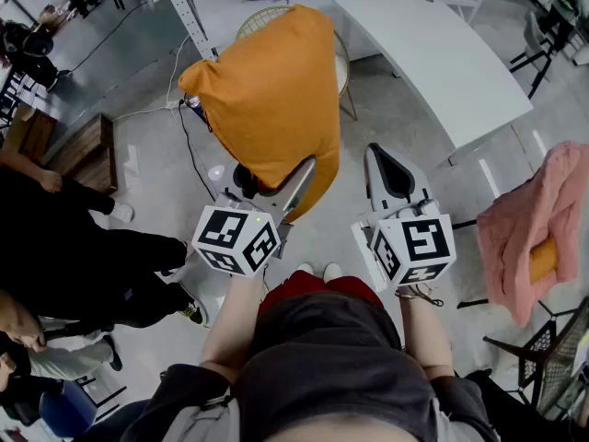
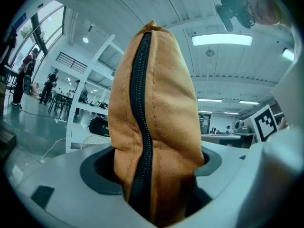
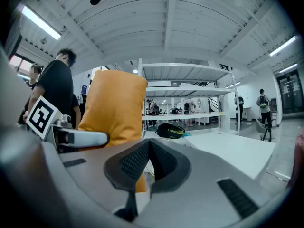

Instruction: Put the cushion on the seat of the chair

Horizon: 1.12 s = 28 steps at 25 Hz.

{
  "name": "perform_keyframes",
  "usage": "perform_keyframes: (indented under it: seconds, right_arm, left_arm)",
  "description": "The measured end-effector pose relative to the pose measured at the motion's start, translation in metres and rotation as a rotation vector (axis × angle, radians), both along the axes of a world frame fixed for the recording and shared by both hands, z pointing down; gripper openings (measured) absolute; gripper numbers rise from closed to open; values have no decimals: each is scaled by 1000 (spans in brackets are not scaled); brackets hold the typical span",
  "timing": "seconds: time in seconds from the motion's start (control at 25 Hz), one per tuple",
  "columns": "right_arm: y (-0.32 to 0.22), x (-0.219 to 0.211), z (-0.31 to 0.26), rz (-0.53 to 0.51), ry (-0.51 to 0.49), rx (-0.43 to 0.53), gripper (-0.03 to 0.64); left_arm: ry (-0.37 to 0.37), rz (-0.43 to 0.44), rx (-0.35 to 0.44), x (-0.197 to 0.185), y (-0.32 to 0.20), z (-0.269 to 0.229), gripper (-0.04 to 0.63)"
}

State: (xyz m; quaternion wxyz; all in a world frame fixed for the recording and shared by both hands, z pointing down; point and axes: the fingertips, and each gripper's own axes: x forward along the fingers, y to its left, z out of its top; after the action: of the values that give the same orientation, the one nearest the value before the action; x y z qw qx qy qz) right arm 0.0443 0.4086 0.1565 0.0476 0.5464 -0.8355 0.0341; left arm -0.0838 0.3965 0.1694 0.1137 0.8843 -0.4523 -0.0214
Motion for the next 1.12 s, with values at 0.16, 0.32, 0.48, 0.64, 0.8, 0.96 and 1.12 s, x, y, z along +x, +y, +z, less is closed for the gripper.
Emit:
perform_keyframes:
  seconds: [0.16,0.32,0.48,0.64,0.8,0.96,1.12]
  right_arm:
    - [3,-1,6,-3,-7,-15,17]
    - [3,2,10,-4,-13,-26,17]
    - [2,7,18,-2,-18,-45,17]
    - [-2,14,33,-5,-40,-85,18]
    - [-7,20,44,-17,-59,-119,18]
    - [-11,25,46,-34,-54,-119,18]
    - [-13,27,43,-62,-44,-96,18]
  left_arm:
    - [12,8,-8,1,2,1,400]
    - [-18,13,-12,6,1,6,400]
    - [-16,8,-21,11,0,10,400]
    - [-11,-7,-28,13,-5,16,400]
    - [-4,-31,-42,16,-14,22,400]
    - [-16,-48,-42,20,-22,23,400]
    - [-26,-59,-34,26,-26,24,402]
